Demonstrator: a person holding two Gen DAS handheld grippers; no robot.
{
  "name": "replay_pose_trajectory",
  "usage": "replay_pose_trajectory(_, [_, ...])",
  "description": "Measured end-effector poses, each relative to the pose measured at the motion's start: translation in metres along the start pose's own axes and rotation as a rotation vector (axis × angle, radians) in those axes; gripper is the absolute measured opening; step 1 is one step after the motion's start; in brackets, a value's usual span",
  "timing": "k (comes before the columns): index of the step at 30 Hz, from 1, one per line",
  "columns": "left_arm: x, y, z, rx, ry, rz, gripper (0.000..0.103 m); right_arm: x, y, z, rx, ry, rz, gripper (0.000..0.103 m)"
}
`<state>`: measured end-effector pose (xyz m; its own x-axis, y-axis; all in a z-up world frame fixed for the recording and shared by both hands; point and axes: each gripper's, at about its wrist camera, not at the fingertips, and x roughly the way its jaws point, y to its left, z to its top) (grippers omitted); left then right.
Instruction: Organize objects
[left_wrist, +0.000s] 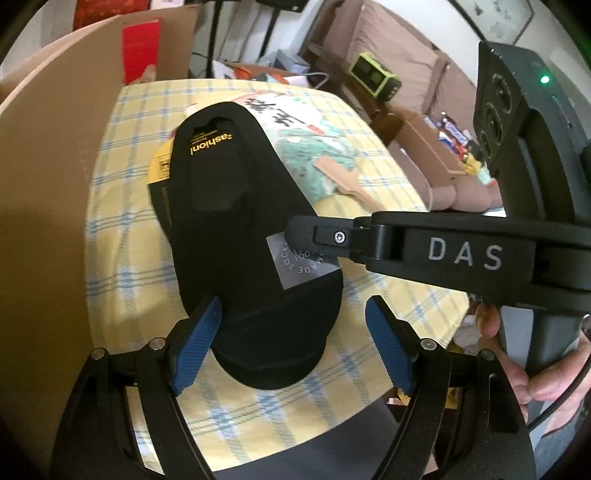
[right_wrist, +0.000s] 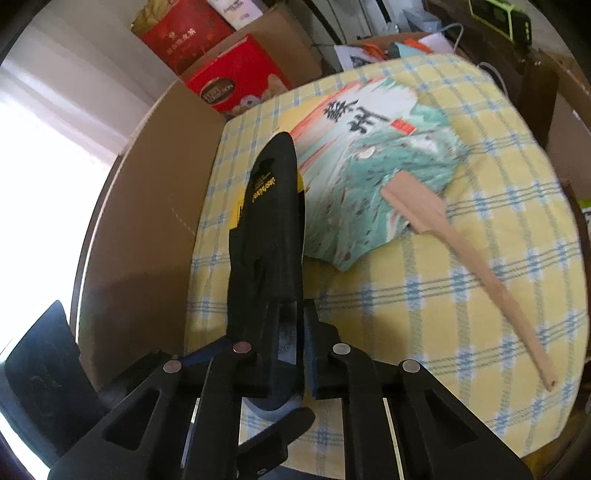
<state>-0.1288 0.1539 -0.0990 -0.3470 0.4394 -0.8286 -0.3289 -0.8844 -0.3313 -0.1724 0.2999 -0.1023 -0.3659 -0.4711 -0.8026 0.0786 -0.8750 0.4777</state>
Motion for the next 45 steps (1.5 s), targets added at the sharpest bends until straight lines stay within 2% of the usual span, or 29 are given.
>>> replay_pose_trajectory(10, [0.000, -0.018, -0.001, 0.032, 0.024, -0.104, 0.076, -0.040, -0.008, -0.012, 0.005, -0.055, -0.016, 0.006])
replay_pose_trajectory(21, [-0.006, 0.000, -0.001, -0.053, 0.048, -0.214, 0.076, -0.054, -0.032, -0.018, 0.035, -0.046, 0.010, 0.007])
replay_pose_trajectory(23, [-0.005, 0.000, 0.001, -0.062, 0.058, -0.232, 0.072, -0.053, -0.035, -0.016, 0.049, -0.045, 0.028, 0.006])
replay_pose_trajectory(32, [-0.003, -0.004, 0.007, -0.070, 0.072, -0.279, 0.072, -0.062, -0.033, -0.013, 0.084, -0.051, 0.104, 0.006])
replay_pose_trajectory(34, [-0.004, -0.008, 0.007, -0.059, 0.068, -0.290, 0.072, -0.061, -0.032, -0.014, 0.078, -0.045, 0.095, 0.006])
replay_pose_trajectory(37, [-0.005, -0.015, 0.006, -0.033, 0.058, -0.277, 0.066, -0.056, -0.033, -0.016, 0.072, -0.034, 0.055, 0.006])
replay_pose_trajectory(40, [-0.003, -0.015, 0.004, -0.030, 0.067, -0.275, 0.066, -0.051, -0.038, -0.017, 0.076, -0.023, 0.054, 0.006])
replay_pose_trajectory(42, [-0.001, -0.013, 0.002, -0.028, 0.070, -0.282, 0.066, -0.048, -0.040, -0.018, 0.082, -0.015, 0.064, 0.009])
replay_pose_trajectory(44, [-0.001, -0.014, 0.000, -0.014, 0.070, -0.277, 0.066, -0.044, -0.043, -0.017, 0.099, 0.005, 0.088, 0.017])
replay_pose_trajectory(45, [-0.001, -0.015, 0.000, -0.008, 0.071, -0.274, 0.066, -0.042, -0.043, -0.017, 0.098, 0.008, 0.092, 0.018])
